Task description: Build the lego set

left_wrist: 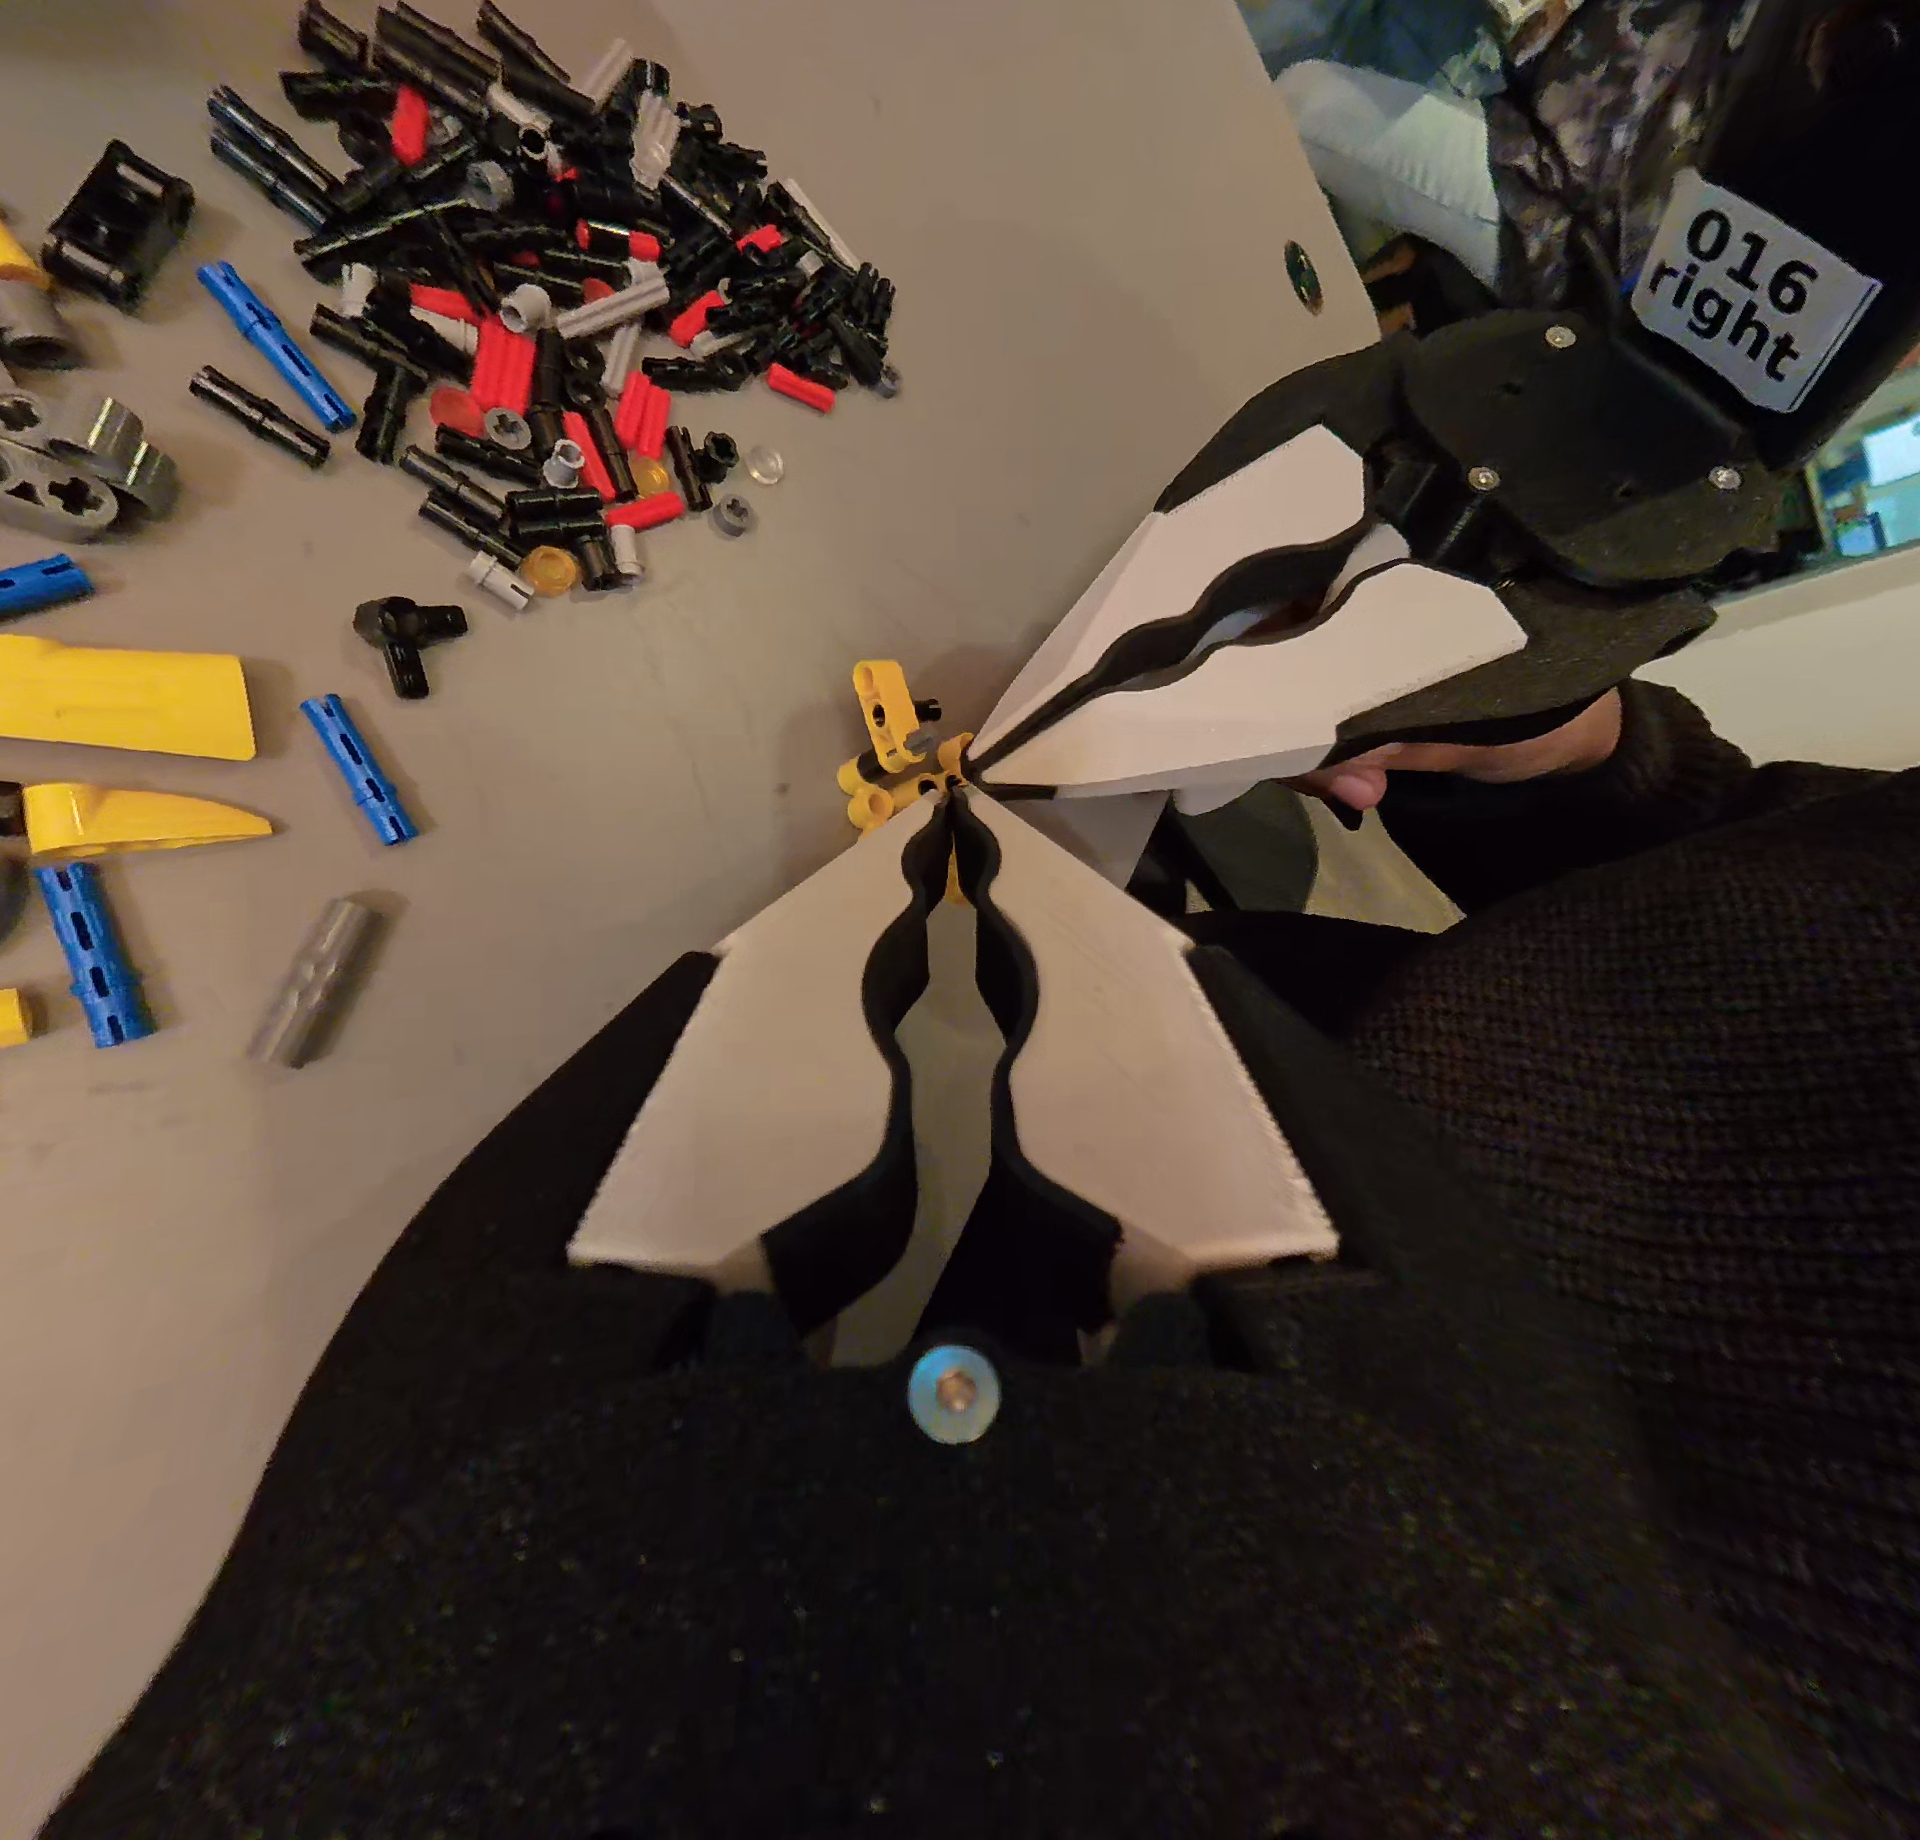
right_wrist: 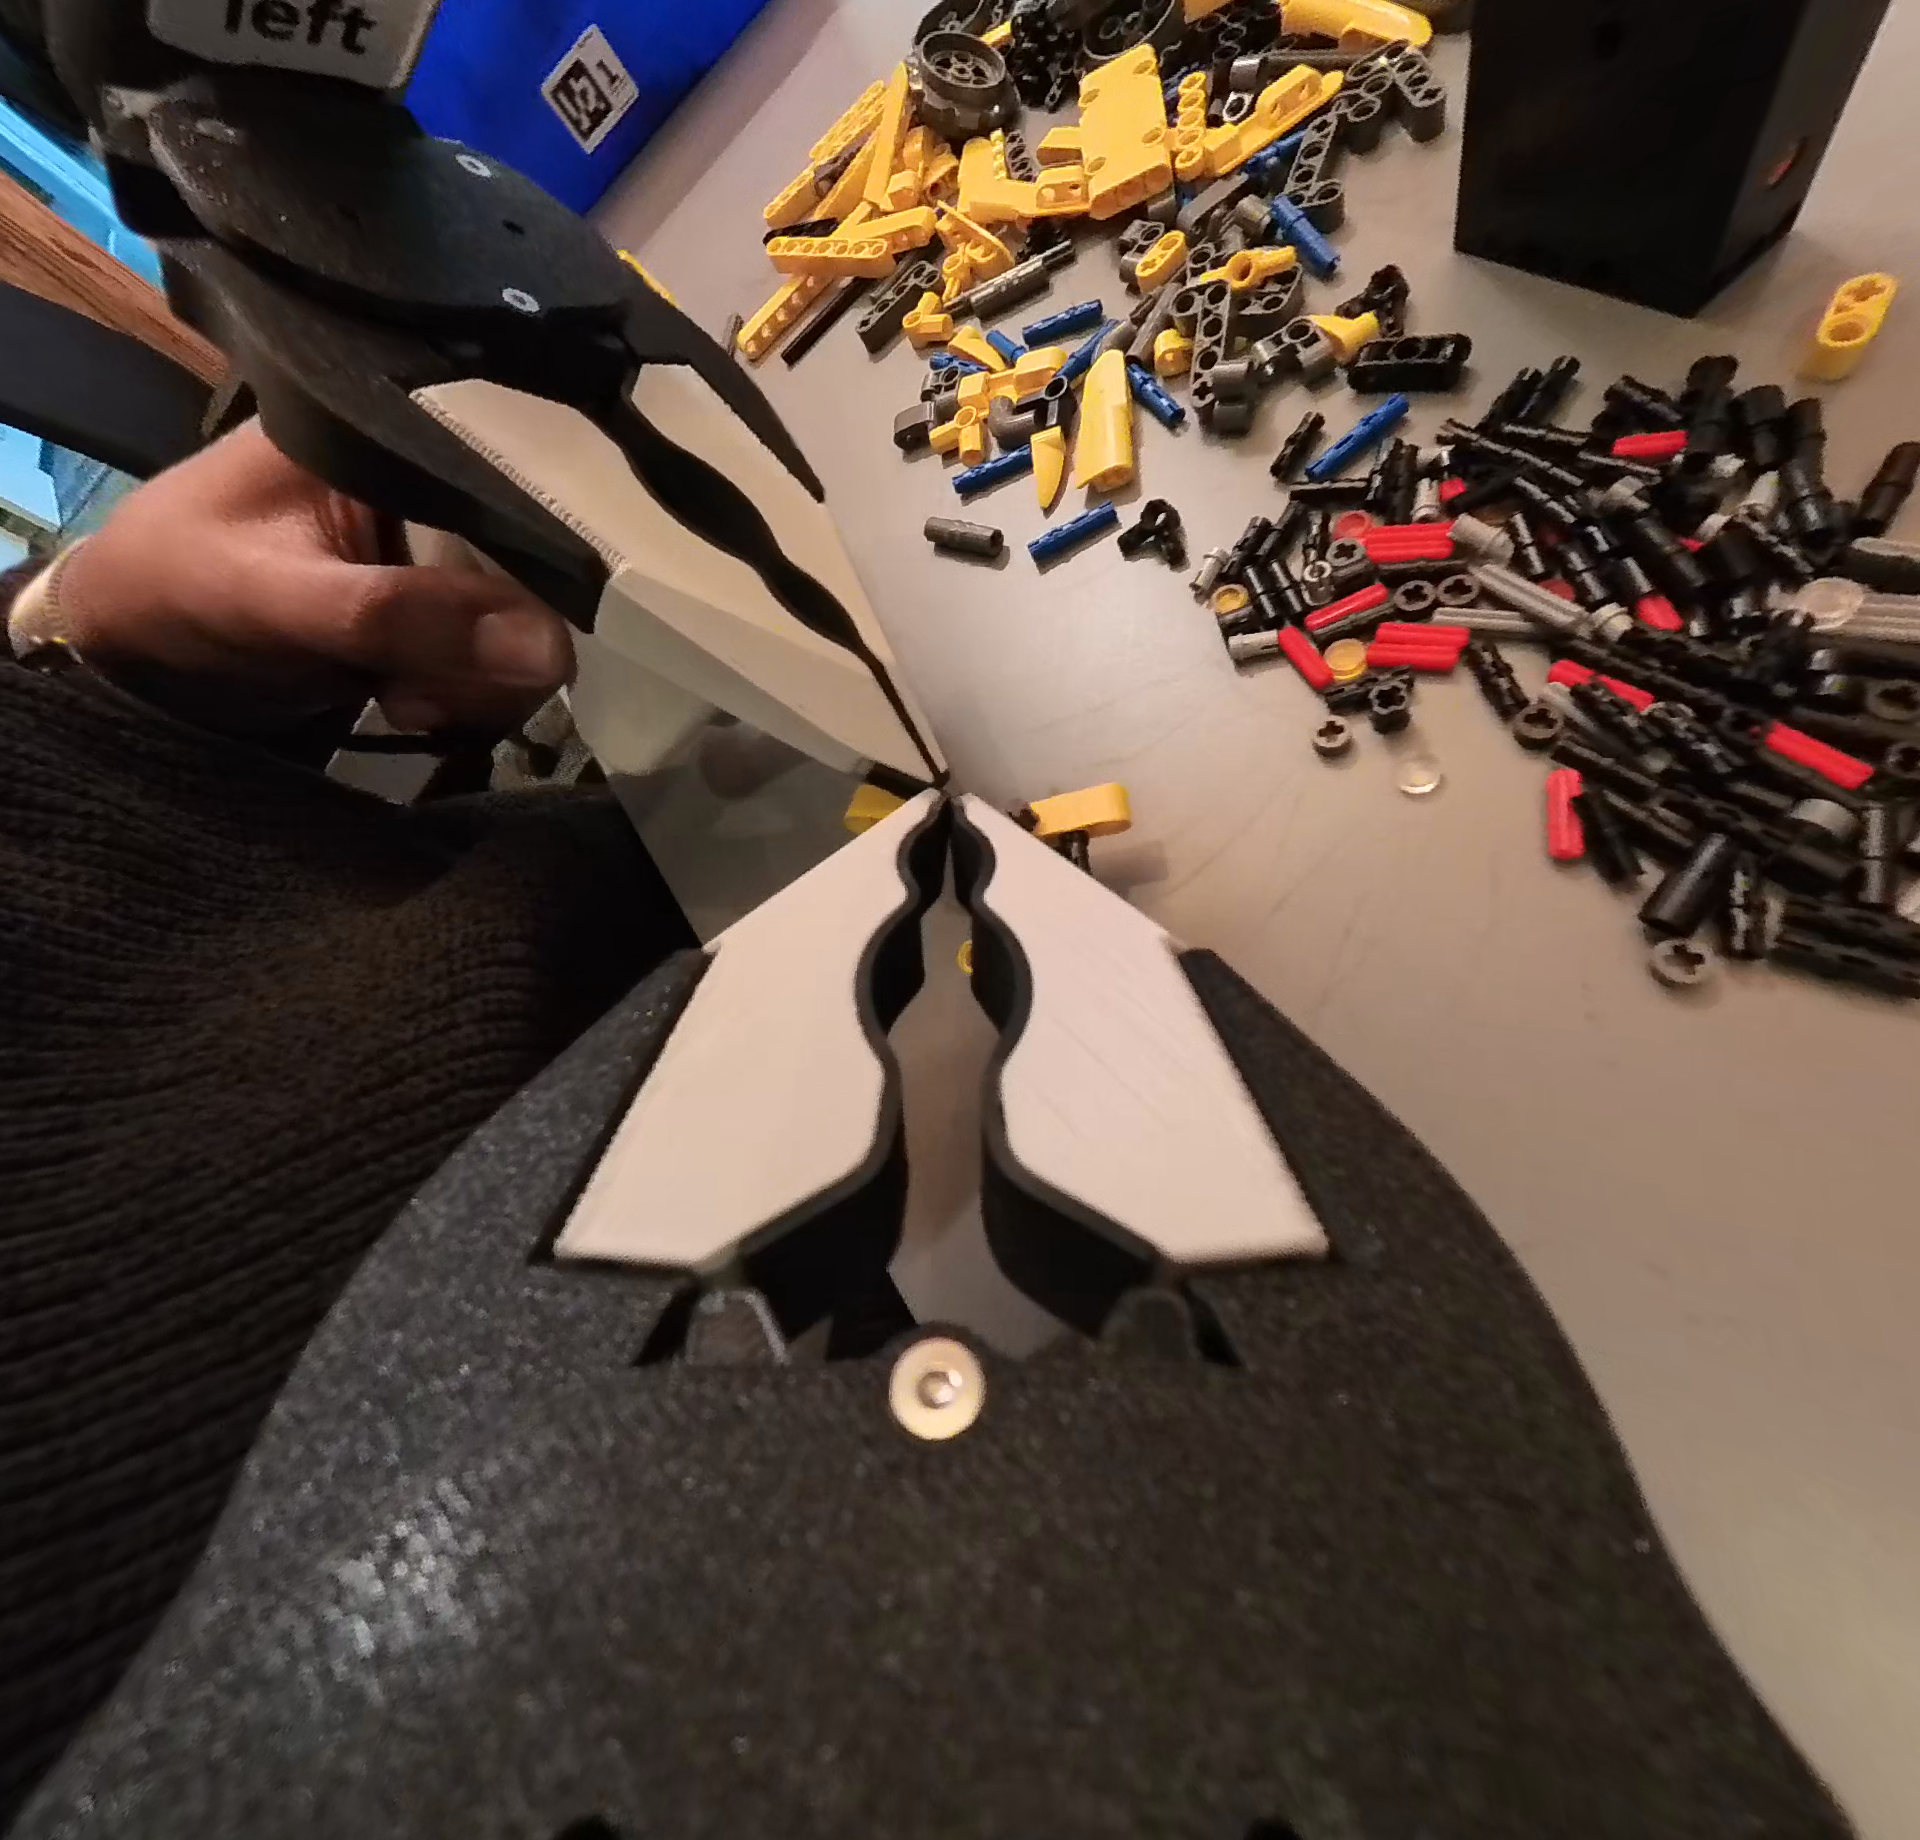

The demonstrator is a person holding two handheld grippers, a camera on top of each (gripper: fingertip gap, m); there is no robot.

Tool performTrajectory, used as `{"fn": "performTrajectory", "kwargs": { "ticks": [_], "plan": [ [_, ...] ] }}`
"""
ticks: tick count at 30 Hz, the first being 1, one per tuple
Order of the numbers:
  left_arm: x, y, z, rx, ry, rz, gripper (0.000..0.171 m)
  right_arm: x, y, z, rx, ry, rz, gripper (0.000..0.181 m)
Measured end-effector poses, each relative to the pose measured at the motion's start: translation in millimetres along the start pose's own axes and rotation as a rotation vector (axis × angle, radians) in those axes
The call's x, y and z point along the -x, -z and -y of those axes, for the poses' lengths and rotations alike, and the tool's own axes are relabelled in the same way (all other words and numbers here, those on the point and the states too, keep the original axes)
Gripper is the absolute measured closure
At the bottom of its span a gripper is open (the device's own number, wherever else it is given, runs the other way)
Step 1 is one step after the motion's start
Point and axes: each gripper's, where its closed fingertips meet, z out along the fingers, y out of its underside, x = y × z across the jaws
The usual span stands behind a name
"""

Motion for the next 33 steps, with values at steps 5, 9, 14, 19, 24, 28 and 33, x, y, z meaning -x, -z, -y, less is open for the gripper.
{"fn": "performTrajectory", "kwargs": {
  "ticks": [5, 9, 14, 19, 24, 28, 33],
  "plan": [
    [-0.2, 0.3, -0.7, -0.016, -0.017, 0.011, 0.171, 0.9, -0.3, -0.4, 0.007, 0.009, 0.001, 0.181],
    [-0.7, -0.3, -0.5, -0.055, -0.049, 0.035, 0.171, 0.5, 0.2, -0.8, 0.004, 0.022, 0.000, 0.181],
    [-0.7, -0.3, -0.1, -0.076, -0.056, 0.046, 0.171, 0.4, 0.3, -0.8, -0.004, 0.034, -0.003, 0.181],
    [0.9, 1.9, -0.2, -0.097, -0.044, 0.033, 0.164, 2.2, 0.3, -2.3, -0.001, 0.057, -0.016, 0.181],
    [-5.0, 7.4, 0.6, -0.118, -0.058, 0.016, 0.157, 3.6, 1.1, -3.0, -0.003, 0.046, -0.003, 0.181],
    [-9.3, 8.6, -3.8, -0.109, -0.120, 0.034, 0.153, 4.2, 0.5, -2.8, -0.005, 0.047, 0.000, 0.181],
    [-4.0, 4.9, -12.6, -0.085, -0.176, 0.104, 0.154, 2.0, 0.8, -2.0, -0.006, 0.062, -0.021, 0.181]
  ]
}}
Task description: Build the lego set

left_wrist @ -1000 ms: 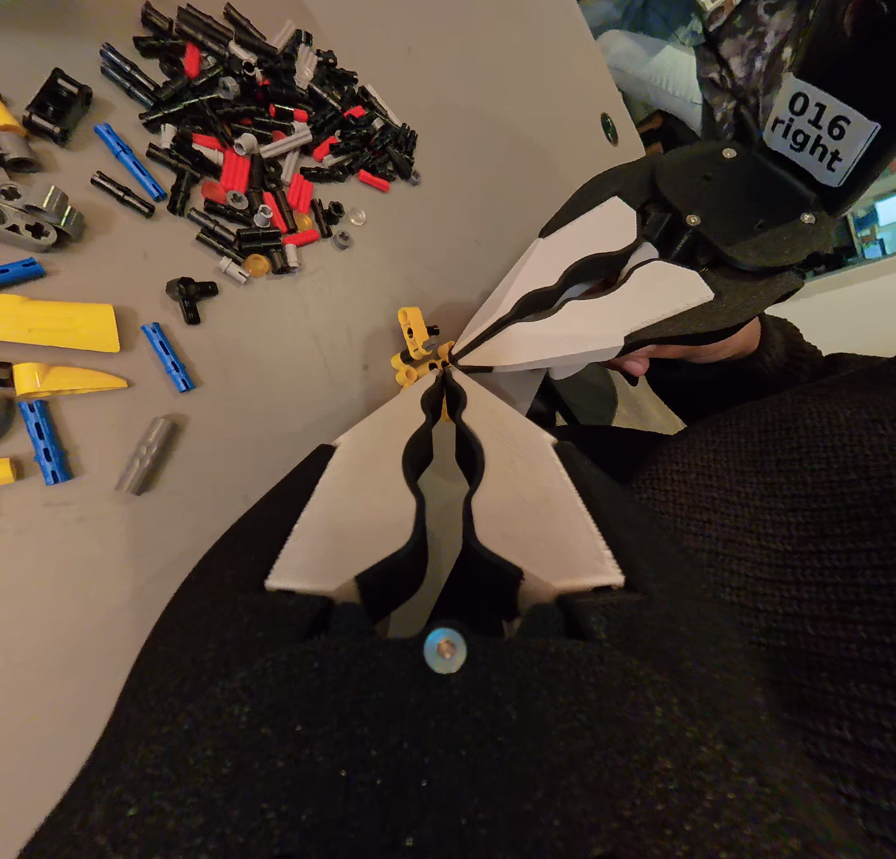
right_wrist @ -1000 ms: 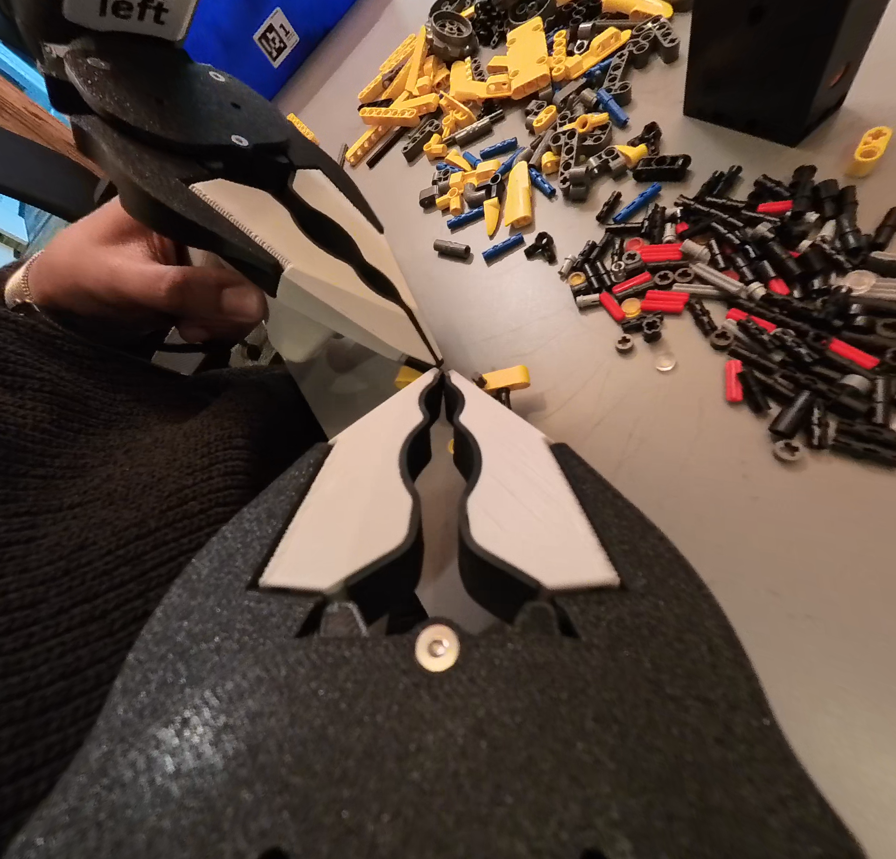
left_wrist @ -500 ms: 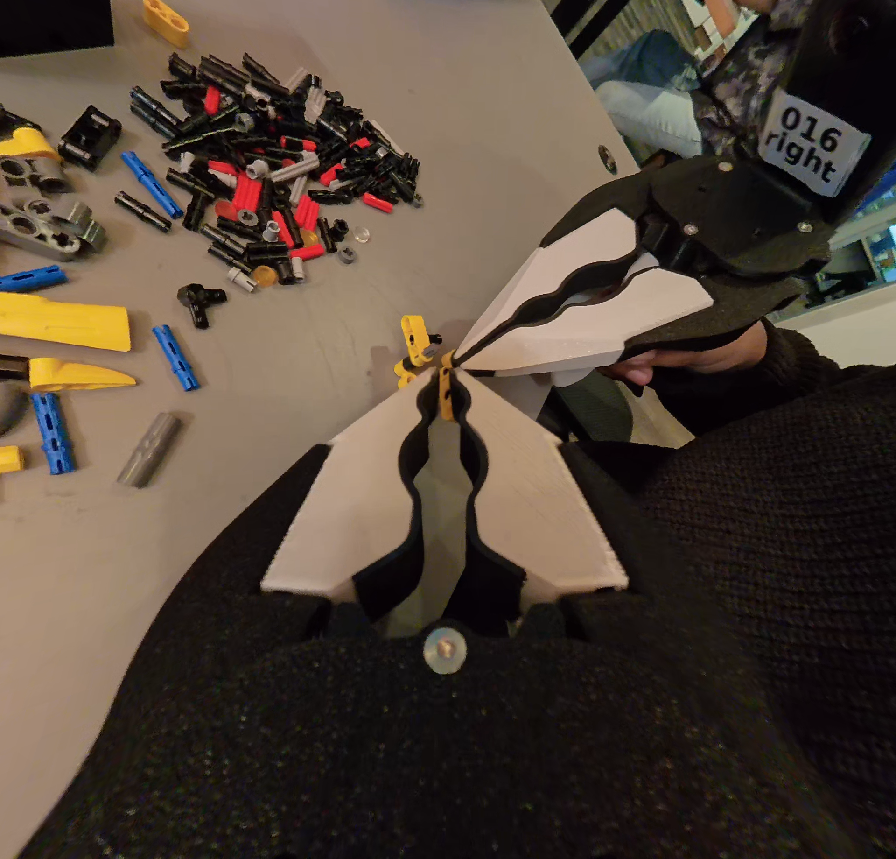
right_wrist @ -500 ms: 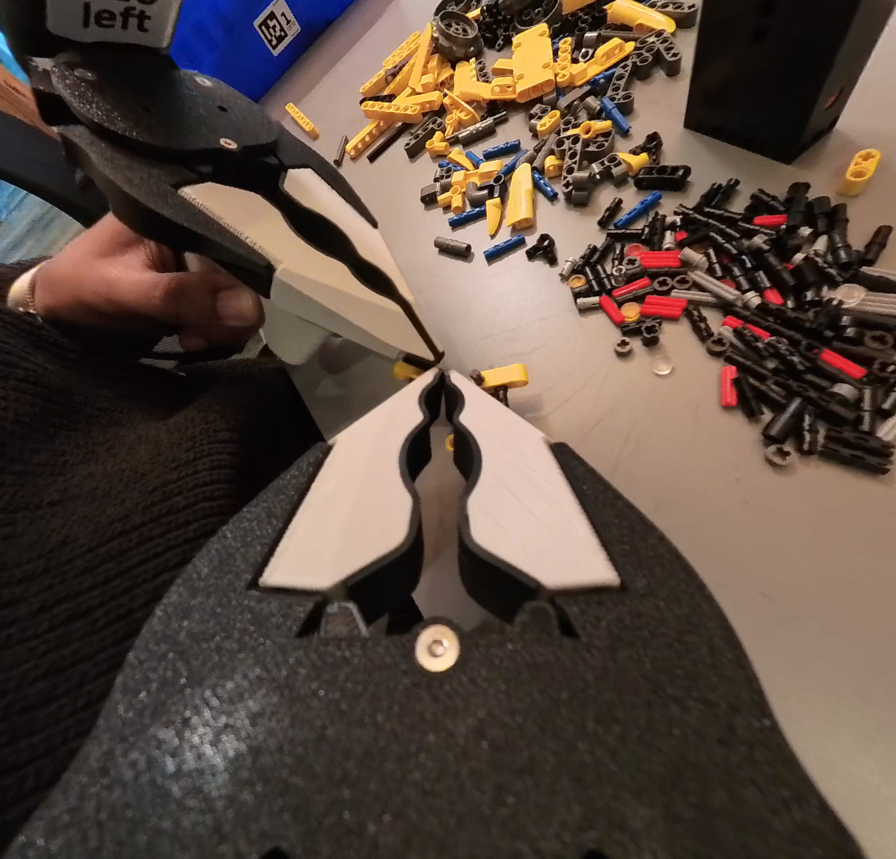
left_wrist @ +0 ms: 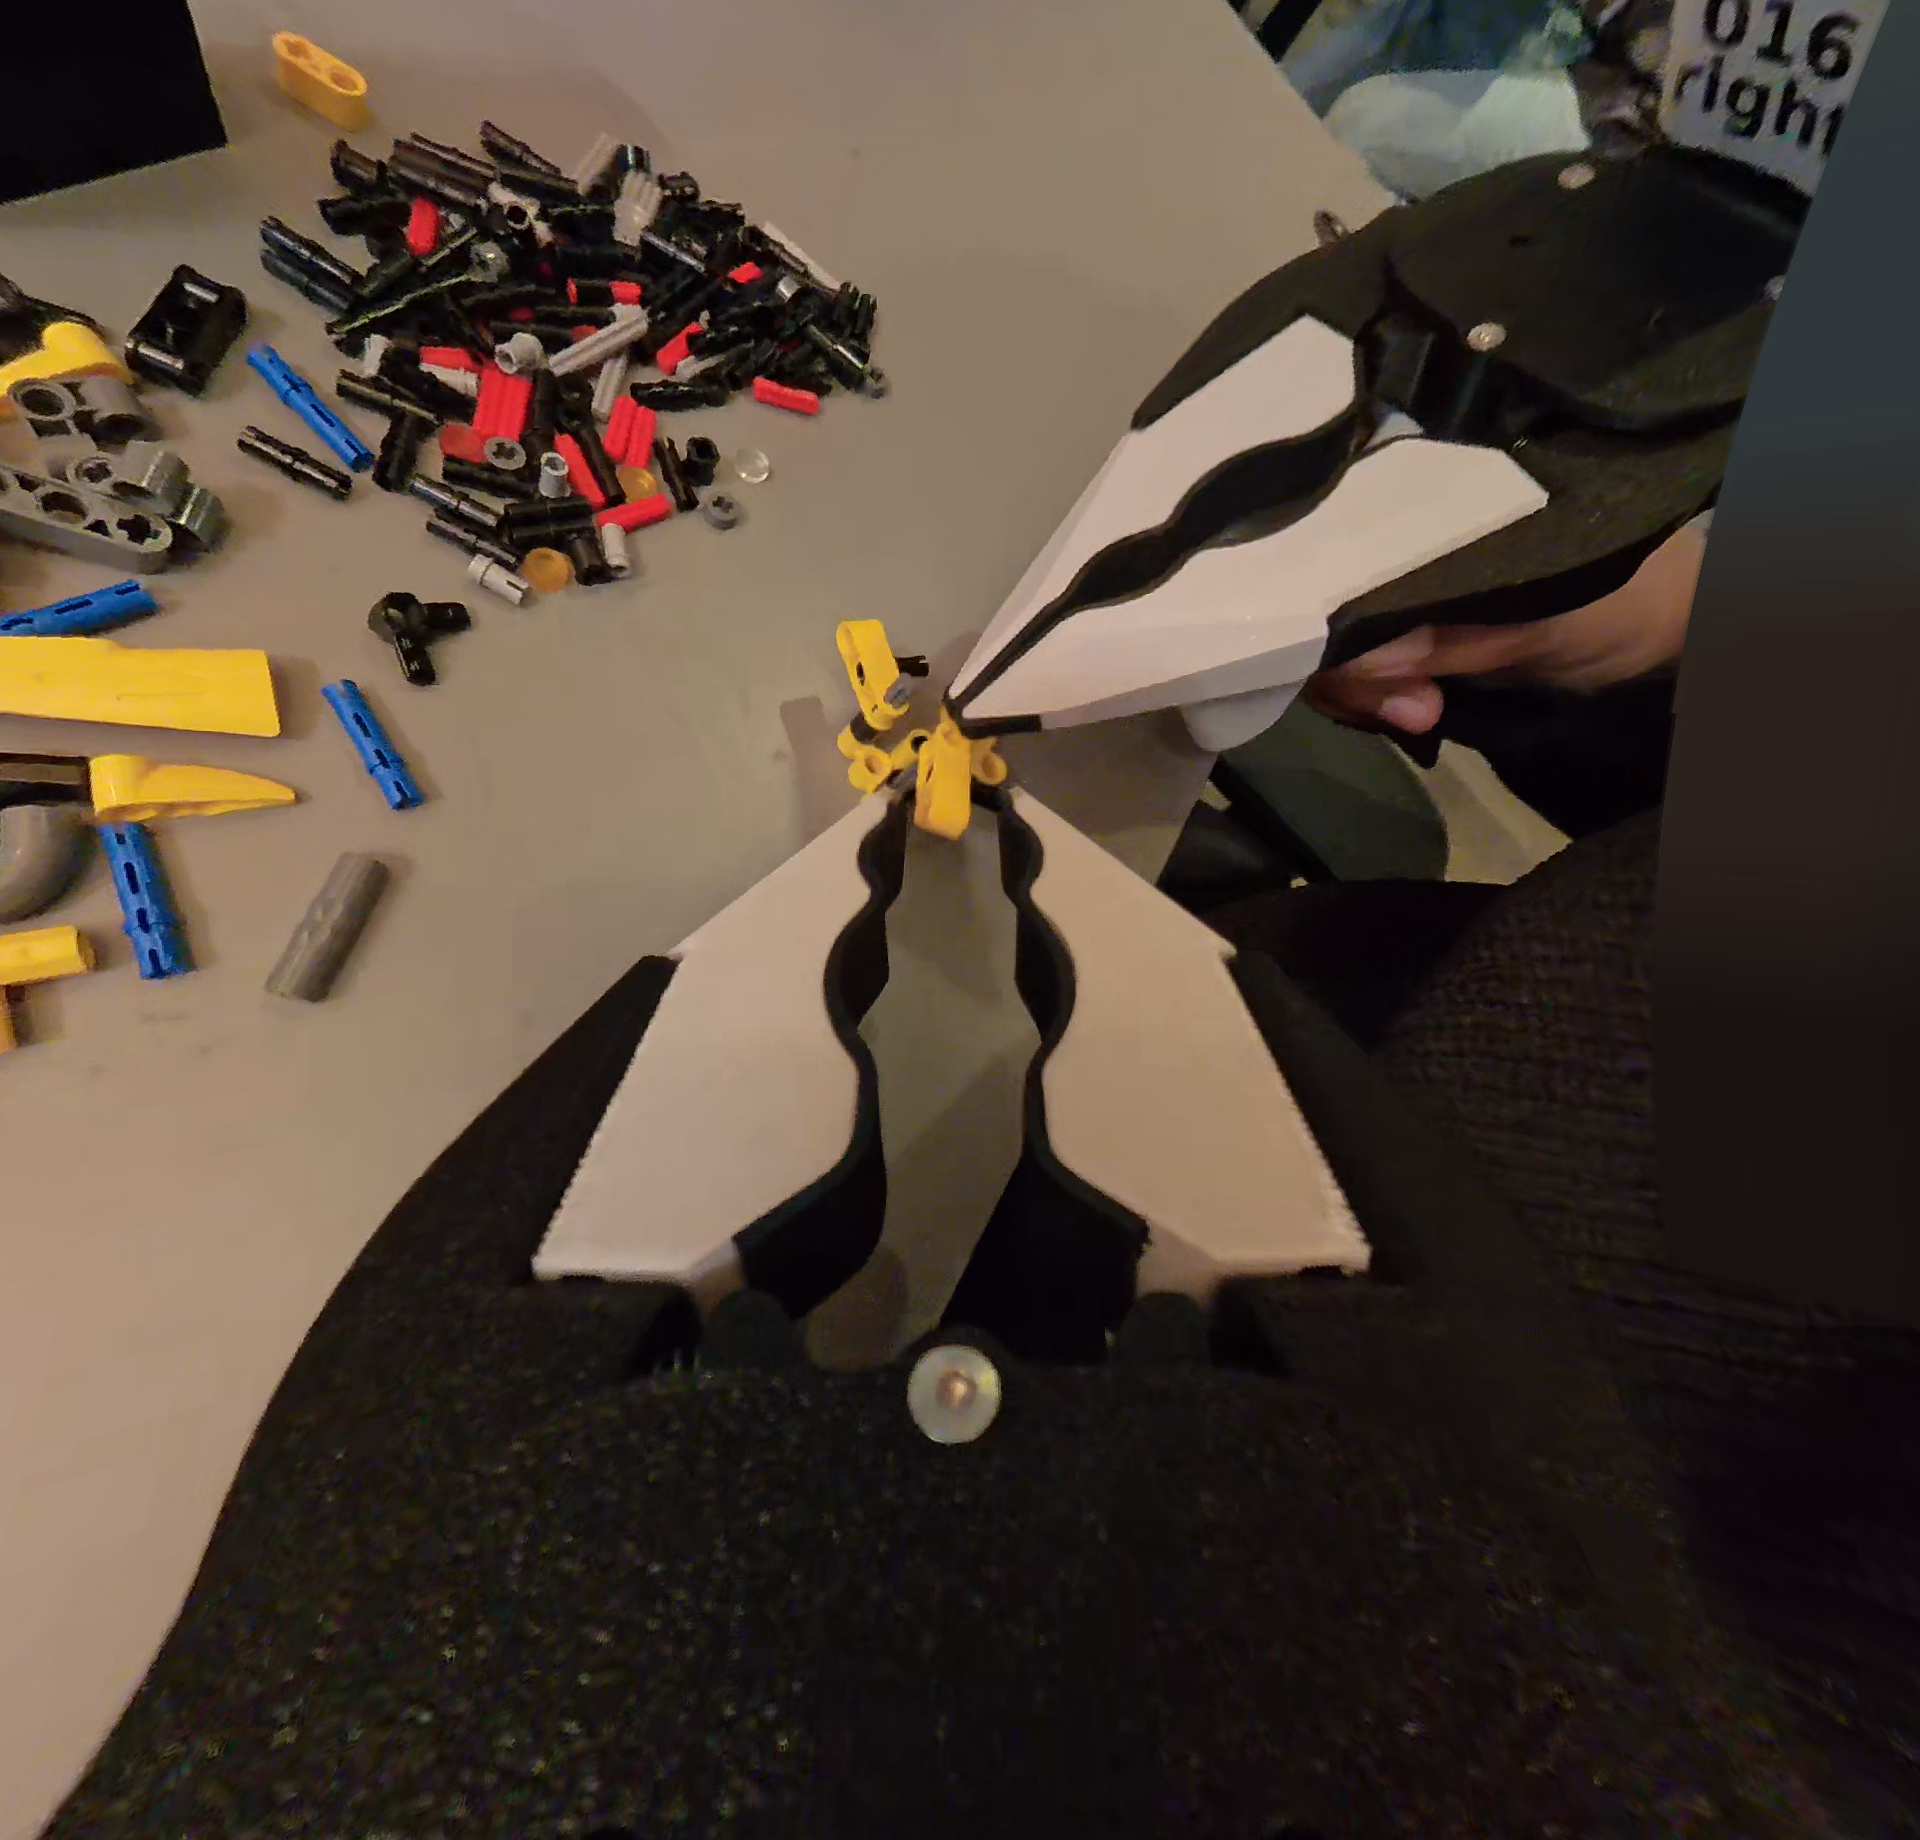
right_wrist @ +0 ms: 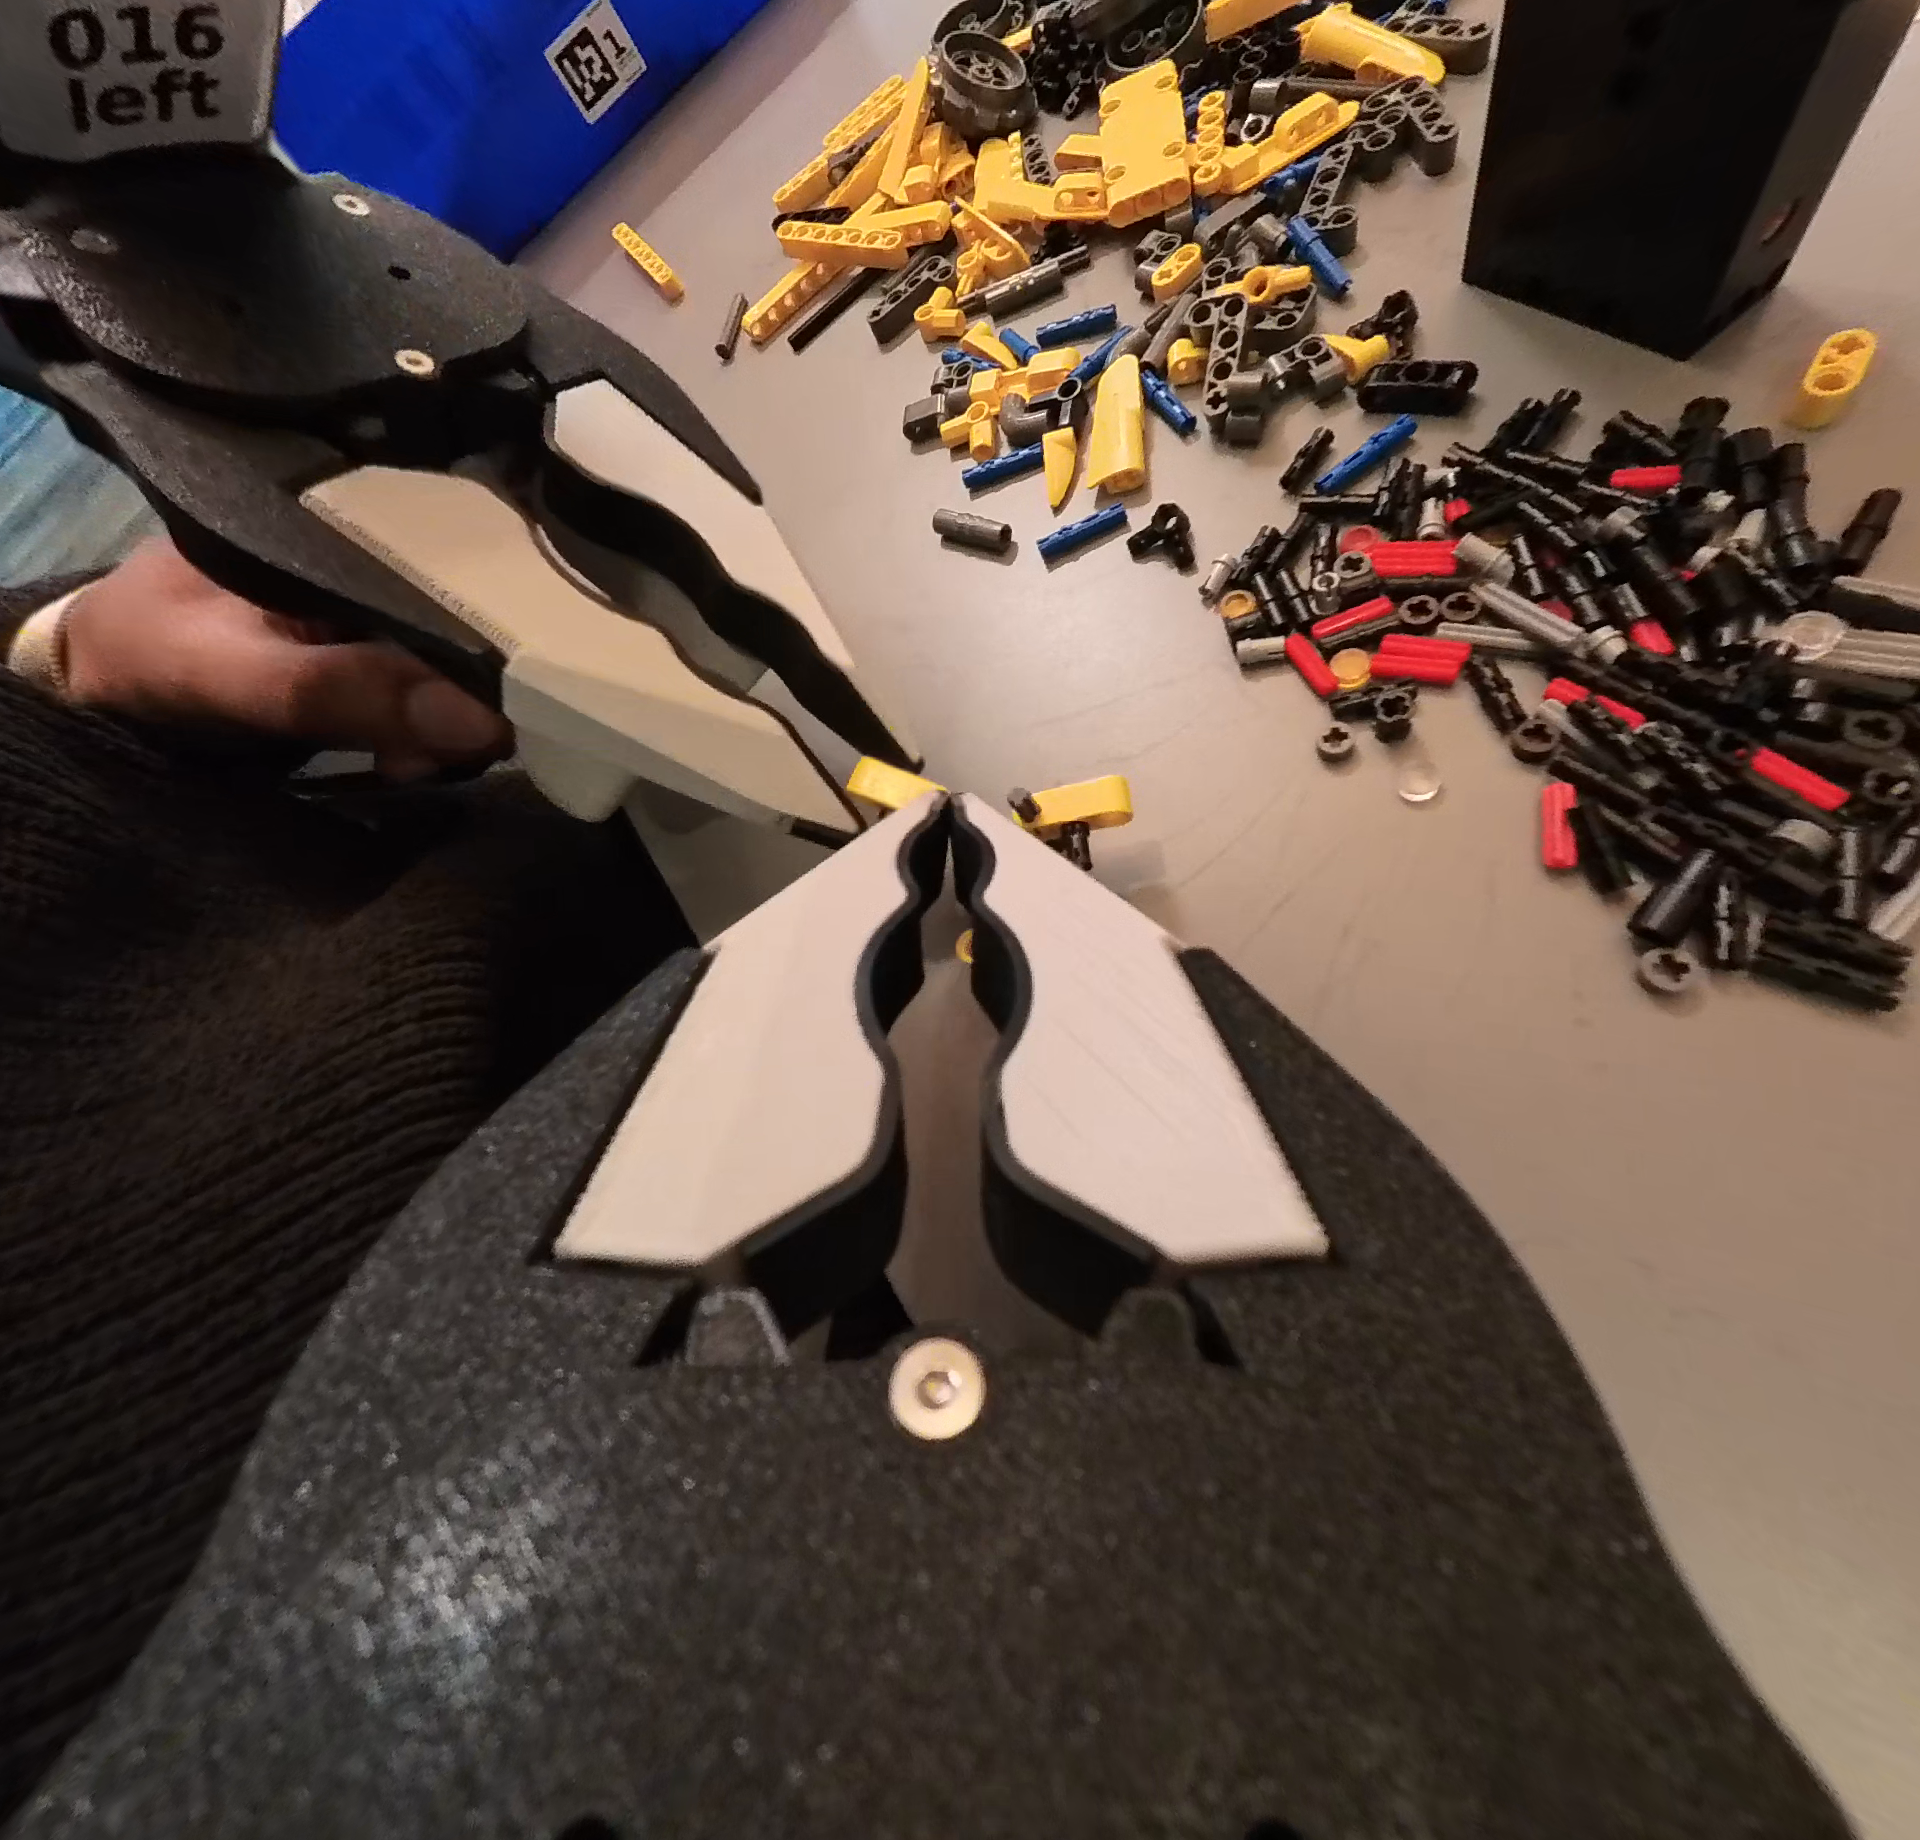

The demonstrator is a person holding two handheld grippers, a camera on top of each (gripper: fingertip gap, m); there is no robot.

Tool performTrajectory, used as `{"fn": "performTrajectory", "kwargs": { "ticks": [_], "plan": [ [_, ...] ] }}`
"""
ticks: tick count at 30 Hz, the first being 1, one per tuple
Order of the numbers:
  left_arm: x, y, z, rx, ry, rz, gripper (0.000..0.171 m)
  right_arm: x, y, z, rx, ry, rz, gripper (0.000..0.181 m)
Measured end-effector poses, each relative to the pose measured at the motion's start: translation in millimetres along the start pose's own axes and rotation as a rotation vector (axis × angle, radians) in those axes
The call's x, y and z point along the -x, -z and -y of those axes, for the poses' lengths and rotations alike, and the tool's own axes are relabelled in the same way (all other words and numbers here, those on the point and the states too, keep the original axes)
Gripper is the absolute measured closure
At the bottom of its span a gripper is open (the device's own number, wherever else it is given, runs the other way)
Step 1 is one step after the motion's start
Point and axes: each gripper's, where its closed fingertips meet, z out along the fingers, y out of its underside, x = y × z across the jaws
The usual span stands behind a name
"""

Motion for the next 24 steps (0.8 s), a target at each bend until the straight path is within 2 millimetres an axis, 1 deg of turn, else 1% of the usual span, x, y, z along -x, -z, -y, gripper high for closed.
{"fn": "performTrajectory", "kwargs": {
  "ticks": [2, 8, 13, 17, 20, 24],
  "plan": [
    [0.7, -0.5, -1.8, -0.001, -0.012, 0.008, 0.161, -0.4, -0.1, 0.2, 0.002, 0.008, -0.006, 0.181],
    [0.3, -1.5, -4.2, -0.010, -0.046, 0.025, 0.162, 0.4, -0.4, 0.9, 0.008, 0.025, -0.016, 0.181],
    [-0.2, -7.8, -11.7, 0.022, -0.082, 0.050, 0.162, 3.7, -2.3, 1.8, 0.016, 0.044, -0.015, 0.181],
    [1.8, -3.9, -7.2, -0.003, -0.076, 0.055, 0.162, 1.0, -1.8, 2.7, 0.032, 0.083, -0.054, 0.181],
    [1.7, -1.2, -3.4, -0.027, -0.068, 0.044, 0.163, -0.4, -1.0, 1.8, 0.036, 0.064, -0.047, 0.181],
    [0.4, -3.2, -4.0, -0.021, -0.064, 0.032, 0.163, -1.1, 0.1, 1.3, 0.034, 0.036, -0.036, 0.181]
  ]
}}
